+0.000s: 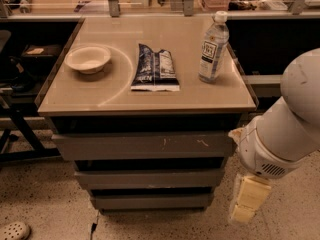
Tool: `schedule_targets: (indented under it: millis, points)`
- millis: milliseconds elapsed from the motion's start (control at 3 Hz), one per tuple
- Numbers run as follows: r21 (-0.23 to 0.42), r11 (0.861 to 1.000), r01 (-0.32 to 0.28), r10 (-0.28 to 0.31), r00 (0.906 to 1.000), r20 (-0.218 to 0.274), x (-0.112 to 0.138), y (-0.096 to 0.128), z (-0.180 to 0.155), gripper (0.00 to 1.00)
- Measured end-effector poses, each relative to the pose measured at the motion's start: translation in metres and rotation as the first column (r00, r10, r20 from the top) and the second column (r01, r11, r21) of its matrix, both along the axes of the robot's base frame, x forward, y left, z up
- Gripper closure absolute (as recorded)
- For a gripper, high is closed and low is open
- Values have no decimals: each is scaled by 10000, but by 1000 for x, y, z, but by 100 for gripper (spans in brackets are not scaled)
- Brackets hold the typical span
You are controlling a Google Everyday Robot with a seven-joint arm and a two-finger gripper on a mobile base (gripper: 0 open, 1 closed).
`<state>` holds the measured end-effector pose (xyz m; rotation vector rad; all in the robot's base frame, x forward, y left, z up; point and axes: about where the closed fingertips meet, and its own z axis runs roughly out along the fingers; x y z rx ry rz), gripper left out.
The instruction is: Open bottom drawer
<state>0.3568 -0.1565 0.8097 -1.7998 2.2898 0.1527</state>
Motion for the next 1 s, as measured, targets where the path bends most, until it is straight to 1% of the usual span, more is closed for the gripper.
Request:
schedule_targets:
  millis: [333, 667, 1000]
  points:
    - [523, 9986, 30, -3, 9987, -509, -15, 12, -28, 0]
    - [1177, 9929, 155, 18, 9895, -1448, -37, 40, -99, 0]
    - [1467, 9888, 272, 44, 9775, -2110, -49, 63, -178, 0]
